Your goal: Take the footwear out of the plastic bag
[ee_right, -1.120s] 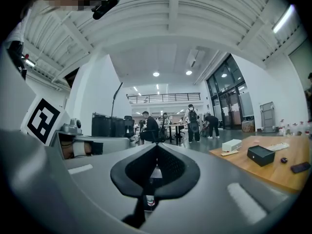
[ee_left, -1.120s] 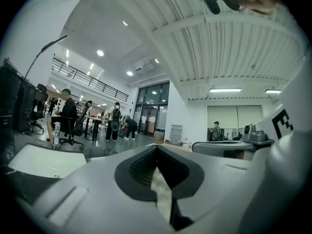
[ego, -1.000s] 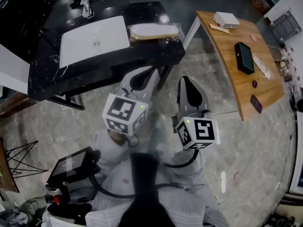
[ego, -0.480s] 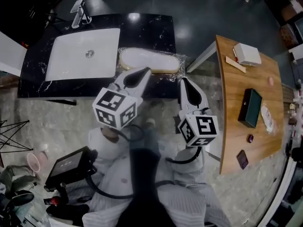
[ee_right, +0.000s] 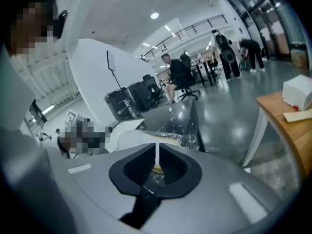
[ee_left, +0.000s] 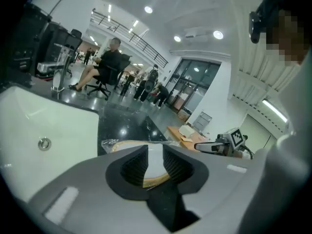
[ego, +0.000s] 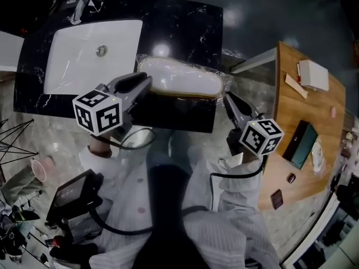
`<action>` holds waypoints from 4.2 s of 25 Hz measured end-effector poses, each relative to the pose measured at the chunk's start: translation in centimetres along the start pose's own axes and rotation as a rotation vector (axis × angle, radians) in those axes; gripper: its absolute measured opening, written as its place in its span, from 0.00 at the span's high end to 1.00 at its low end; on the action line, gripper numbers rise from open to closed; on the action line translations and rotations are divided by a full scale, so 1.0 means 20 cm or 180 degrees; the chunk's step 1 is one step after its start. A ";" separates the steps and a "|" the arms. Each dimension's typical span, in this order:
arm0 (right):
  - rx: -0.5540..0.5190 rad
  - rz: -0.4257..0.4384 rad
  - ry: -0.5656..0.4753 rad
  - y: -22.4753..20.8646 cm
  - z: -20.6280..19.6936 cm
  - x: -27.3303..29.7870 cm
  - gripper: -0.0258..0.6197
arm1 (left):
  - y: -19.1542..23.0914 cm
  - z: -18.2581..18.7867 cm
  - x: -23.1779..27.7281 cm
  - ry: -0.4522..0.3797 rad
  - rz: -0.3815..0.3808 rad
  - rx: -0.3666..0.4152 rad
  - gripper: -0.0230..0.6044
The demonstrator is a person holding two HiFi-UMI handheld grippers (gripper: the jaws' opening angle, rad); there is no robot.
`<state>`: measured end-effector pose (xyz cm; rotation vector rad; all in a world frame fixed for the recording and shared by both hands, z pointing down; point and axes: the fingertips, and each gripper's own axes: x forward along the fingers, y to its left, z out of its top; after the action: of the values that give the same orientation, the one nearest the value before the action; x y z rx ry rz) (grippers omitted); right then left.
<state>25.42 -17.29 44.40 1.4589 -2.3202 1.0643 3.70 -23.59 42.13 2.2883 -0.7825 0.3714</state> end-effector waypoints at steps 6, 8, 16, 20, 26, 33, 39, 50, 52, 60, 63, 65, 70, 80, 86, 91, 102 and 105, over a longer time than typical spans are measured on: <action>0.0622 0.0676 0.0586 -0.17 -0.11 0.09 0.80 | 0.17 -0.03 0.04 0.0479 -0.0174 -0.0220 0.65; 0.0831 0.0893 0.0694 -0.19 -0.11 0.12 0.79 | 0.19 -0.07 0.05 0.0611 -0.0331 -0.0381 0.63; 0.1146 0.1394 0.0946 -0.22 -0.12 0.21 0.73 | 0.25 -0.08 0.09 0.0835 -0.0615 -0.0673 0.53; 0.1215 0.1563 0.1035 -0.20 -0.14 0.23 0.73 | 0.33 -0.09 0.05 0.0896 -0.0493 -0.0697 0.53; 0.1229 0.1639 0.1168 -0.19 -0.18 0.27 0.71 | 0.39 -0.18 0.15 0.1211 -0.0407 -0.0635 0.52; 0.1394 0.1965 0.0976 -0.18 -0.13 0.21 0.73 | 0.28 -0.21 0.21 0.1305 -0.0489 -0.0617 0.59; 0.1434 0.2422 0.0926 -0.12 -0.07 0.12 0.77 | 0.24 -0.20 0.24 0.1207 -0.0606 -0.0767 0.75; 0.0480 0.2457 0.0606 0.19 0.31 -0.14 0.83 | -0.09 0.18 0.03 0.0656 -0.0695 -0.0093 0.83; 0.0374 0.2546 0.0496 0.26 0.41 -0.23 0.83 | -0.18 0.29 -0.05 0.0524 -0.0659 0.0054 0.83; 0.0114 0.2735 0.0153 0.34 0.55 -0.38 0.82 | -0.34 0.44 -0.22 0.0178 -0.0683 0.0397 0.86; 0.0097 0.2763 0.0134 0.34 0.55 -0.36 0.82 | -0.32 0.45 -0.24 0.0143 -0.0627 0.0419 0.87; 0.0086 0.2753 0.0146 0.33 0.56 -0.35 0.83 | -0.31 0.45 -0.25 0.0143 -0.0587 0.0417 0.88; 0.0061 0.2705 0.0162 0.31 0.55 -0.36 0.83 | -0.29 0.44 -0.25 0.0150 -0.0494 0.0428 0.91; 0.0098 0.2644 0.0123 0.27 0.52 -0.39 0.82 | -0.25 0.44 -0.26 0.0119 -0.0379 0.0389 0.95; 0.0159 0.2539 0.0029 0.19 0.53 -0.45 0.83 | -0.17 0.47 -0.33 0.0018 -0.0210 0.0407 0.96; 0.0032 0.2245 -0.0015 0.15 0.53 -0.46 0.84 | -0.12 0.47 -0.33 0.0025 0.0080 0.0483 0.96; -0.0471 0.0722 -0.0417 -0.07 0.60 -0.60 0.84 | 0.12 0.53 -0.43 -0.0461 0.1120 0.0693 0.96; -0.0924 -0.0027 -0.0542 -0.06 0.62 -0.57 0.84 | 0.13 0.54 -0.40 -0.0658 0.1349 0.0656 0.96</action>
<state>34.44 -17.91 30.19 1.4913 -2.4531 0.5874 -3.70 -29.00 31.97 2.3657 -1.4007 0.4244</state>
